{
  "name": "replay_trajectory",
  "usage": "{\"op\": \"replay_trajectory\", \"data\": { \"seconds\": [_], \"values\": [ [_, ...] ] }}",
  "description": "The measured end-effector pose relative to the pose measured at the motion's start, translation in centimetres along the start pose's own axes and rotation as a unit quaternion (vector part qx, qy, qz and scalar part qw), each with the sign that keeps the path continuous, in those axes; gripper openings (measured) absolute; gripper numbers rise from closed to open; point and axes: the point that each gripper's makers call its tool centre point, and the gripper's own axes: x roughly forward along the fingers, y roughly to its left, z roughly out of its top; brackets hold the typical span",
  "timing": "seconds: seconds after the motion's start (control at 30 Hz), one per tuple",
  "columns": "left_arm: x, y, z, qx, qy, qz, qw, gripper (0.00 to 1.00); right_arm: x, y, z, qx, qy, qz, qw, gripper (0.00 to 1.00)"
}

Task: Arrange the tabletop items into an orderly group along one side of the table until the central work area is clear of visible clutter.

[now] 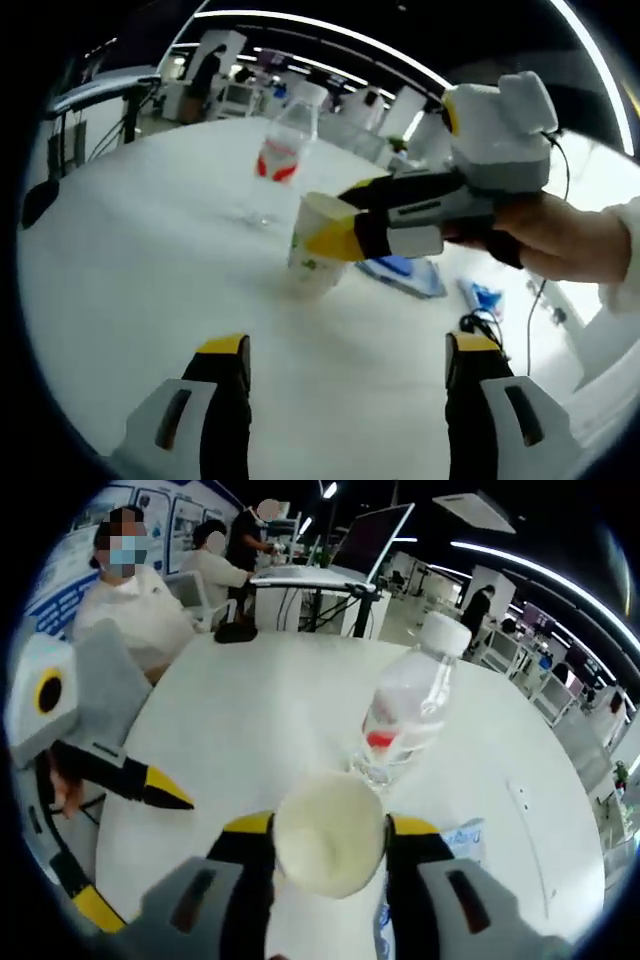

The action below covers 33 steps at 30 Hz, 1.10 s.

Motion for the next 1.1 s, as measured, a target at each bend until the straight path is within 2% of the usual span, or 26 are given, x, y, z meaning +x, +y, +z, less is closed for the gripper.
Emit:
{"op": "replay_trajectory", "data": {
  "seconds": [0.13, 0.4, 0.53, 0.6, 0.67, 0.8, 0.9, 1.0, 1.1],
  "values": [
    [0.0, 0.3, 0.2, -0.006, -0.007, 0.004, 1.0, 0.77, 0.2, 0.3, 0.0, -0.014, -0.001, 0.007, 0.9999, 0.42],
    [0.2, -0.1, 0.3, -0.017, -0.009, -0.007, 0.9998, 0.77, 0.2, 0.4, -0.3, -0.006, 0.009, 0.015, 0.9998, 0.48],
    [0.1, 0.1, 0.3, -0.025, -0.013, -0.006, 0.9996, 0.78, 0.2, 0.7, -0.1, 0.002, 0.008, 0.022, 0.9997, 0.56],
    [0.0, 0.1, 0.5, -0.028, -0.017, -0.005, 0.9994, 0.78, 0.2, 1.0, -0.5, 0.009, 0.023, 0.026, 0.9994, 0.62],
    [0.1, 0.1, 0.7, -0.028, -0.023, -0.007, 0.9993, 0.79, -0.1, 1.1, -0.2, 0.016, 0.019, 0.027, 0.9993, 0.67],
    [0.2, -0.5, 1.1, 0.002, -0.029, -0.007, 0.9996, 0.83, -0.6, 1.0, 0.1, 0.024, 0.013, 0.027, 0.9993, 0.74],
    [0.2, -0.6, 1.1, -0.001, -0.03, -0.011, 0.9995, 0.85, -1.4, 0.8, 0.0, 0.032, 0.01, 0.027, 0.9991, 0.74],
    [0.1, -0.7, 1.8, -0.033, -0.053, -0.025, 0.9978, 0.9, -2.2, 0.6, -0.3, 0.076, 0.006, 0.017, 0.9969, 0.74],
    [0.0, -0.5, 2.0, -0.029, -0.059, -0.023, 0.9976, 0.92, -2.7, 0.7, -0.6, 0.073, 0.007, 0.017, 0.9972, 0.74]
  ]
}}
